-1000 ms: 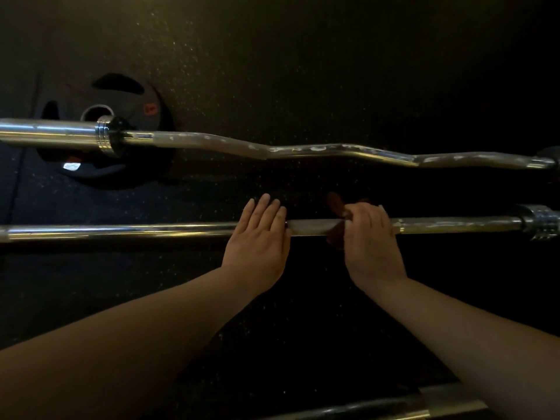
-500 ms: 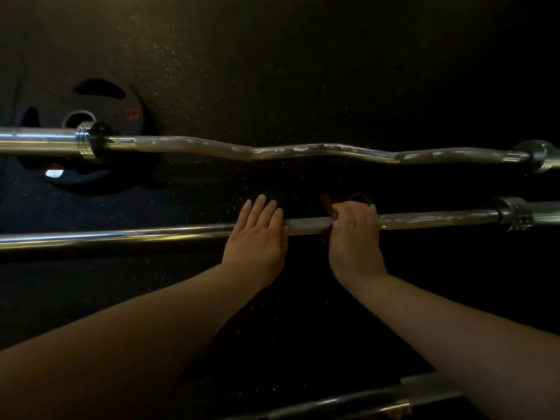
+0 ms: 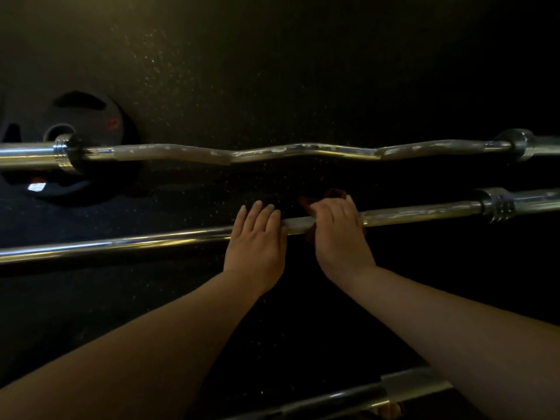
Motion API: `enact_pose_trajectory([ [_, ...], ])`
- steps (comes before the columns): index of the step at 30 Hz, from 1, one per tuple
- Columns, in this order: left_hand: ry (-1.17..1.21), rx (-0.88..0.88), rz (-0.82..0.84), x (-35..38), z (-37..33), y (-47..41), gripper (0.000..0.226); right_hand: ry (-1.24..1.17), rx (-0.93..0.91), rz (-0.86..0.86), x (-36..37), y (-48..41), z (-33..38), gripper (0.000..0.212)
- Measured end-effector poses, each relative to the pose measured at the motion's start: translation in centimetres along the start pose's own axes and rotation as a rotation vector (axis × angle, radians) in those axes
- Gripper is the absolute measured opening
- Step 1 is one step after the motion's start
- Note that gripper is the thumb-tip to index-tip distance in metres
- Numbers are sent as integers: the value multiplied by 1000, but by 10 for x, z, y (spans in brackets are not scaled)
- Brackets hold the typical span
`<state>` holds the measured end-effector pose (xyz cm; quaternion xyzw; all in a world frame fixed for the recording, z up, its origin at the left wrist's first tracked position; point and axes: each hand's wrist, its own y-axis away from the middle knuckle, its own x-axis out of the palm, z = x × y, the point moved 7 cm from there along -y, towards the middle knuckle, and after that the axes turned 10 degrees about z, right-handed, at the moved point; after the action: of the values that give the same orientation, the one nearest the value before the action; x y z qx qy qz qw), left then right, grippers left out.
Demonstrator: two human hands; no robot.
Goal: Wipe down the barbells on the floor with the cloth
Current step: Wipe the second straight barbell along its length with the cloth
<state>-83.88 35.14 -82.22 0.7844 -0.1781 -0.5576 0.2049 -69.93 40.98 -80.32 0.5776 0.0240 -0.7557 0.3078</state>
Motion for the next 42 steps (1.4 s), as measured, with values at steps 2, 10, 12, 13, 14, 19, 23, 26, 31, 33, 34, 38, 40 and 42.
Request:
enact_pose_trajectory([
  [2, -5, 12, 3, -1, 1, -1, 56, 84, -122, 69, -1, 2, -13, 47],
  [10, -38, 9, 25, -2, 1, 1, 56, -75, 51, -34, -4, 1, 0, 44],
  [12, -36, -20, 33, 0, -1, 0, 57, -3, -155, 57, 7, 5, 19, 51],
  [13, -36, -19, 37, -1, -1, 1, 57, 37, -218, 96, 7, 5, 17, 56],
  [14, -34, -10, 41, -1, 0, 1, 57, 64, -236, 113, 5, 4, 8, 58],
  [19, -13, 74, 45, -6, 3, 6, 57, -53, 60, 10, -18, 12, -50, 49],
  [23, -31, 16, 23, -3, 1, 5, 57, -133, 6, 33, -9, 9, -8, 45],
  [26, -11, -33, 25, -1, -1, 8, 59, -71, -196, 137, 4, 7, 18, 45],
  [31, 36, 27, 39, -2, 2, 16, 58, -111, 34, 43, -9, 12, -35, 44],
  [33, 27, 38, 38, -3, 3, 15, 58, -158, 142, 1, -10, 15, -30, 47],
  [34, 22, 28, 36, -3, 2, 14, 58, -154, 166, -9, -9, 15, -21, 49],
  [38, 20, -14, 11, 0, -2, 13, 59, -42, -78, 42, 0, 10, 21, 51],
  [40, 35, -19, -21, -2, -1, 11, 60, 7, -160, 103, -4, 6, 11, 50],
  [42, 50, -20, -56, -4, -2, 8, 59, 72, -114, 59, -13, 7, -20, 48],
])
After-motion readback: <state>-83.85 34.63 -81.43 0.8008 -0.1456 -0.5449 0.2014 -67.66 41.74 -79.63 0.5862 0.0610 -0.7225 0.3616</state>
